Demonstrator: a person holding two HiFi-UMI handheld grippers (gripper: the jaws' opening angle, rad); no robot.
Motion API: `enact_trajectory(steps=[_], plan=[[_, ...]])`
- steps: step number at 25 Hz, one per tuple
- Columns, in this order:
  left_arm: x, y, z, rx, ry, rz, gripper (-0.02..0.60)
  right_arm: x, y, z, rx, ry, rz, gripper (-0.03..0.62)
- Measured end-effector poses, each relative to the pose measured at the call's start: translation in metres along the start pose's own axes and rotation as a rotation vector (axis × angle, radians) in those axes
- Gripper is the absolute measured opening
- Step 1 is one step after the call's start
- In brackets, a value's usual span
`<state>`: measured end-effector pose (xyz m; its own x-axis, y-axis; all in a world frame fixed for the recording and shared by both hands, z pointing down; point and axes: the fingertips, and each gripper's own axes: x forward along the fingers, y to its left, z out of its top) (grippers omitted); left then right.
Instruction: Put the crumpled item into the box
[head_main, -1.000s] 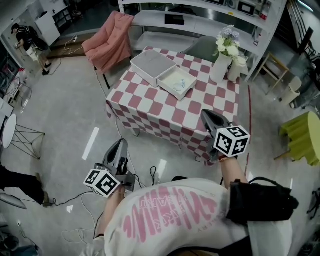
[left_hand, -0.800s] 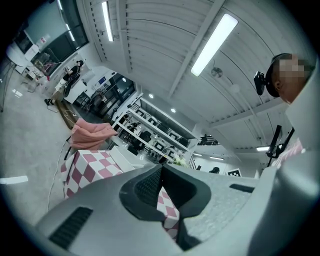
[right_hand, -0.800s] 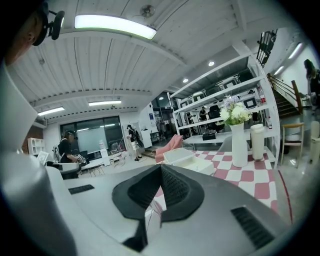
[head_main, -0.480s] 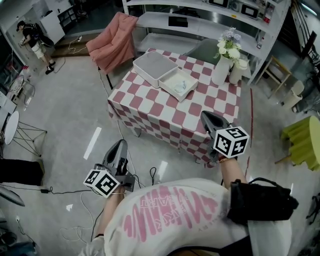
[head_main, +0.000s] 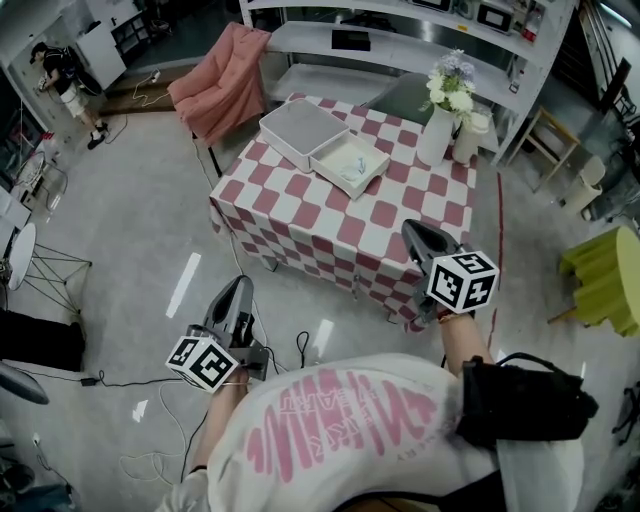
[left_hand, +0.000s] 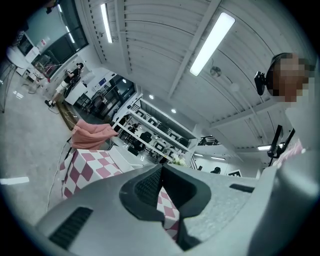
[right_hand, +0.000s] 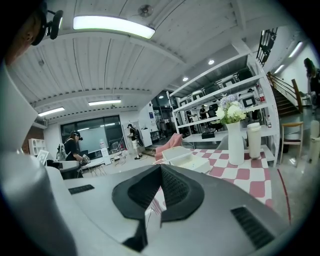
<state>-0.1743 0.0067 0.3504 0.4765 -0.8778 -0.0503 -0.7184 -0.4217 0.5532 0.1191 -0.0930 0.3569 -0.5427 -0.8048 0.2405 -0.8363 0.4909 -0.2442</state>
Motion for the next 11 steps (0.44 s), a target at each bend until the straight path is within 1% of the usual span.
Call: enact_trajectory(steps=[11], plan=[[0.0035, 0.0054, 0.0042, -0.007, -0.013, 0.004, 0.008, 0.0025, -0.0014, -0.0007, -0.006, 0.007, -0.004, 0.006]])
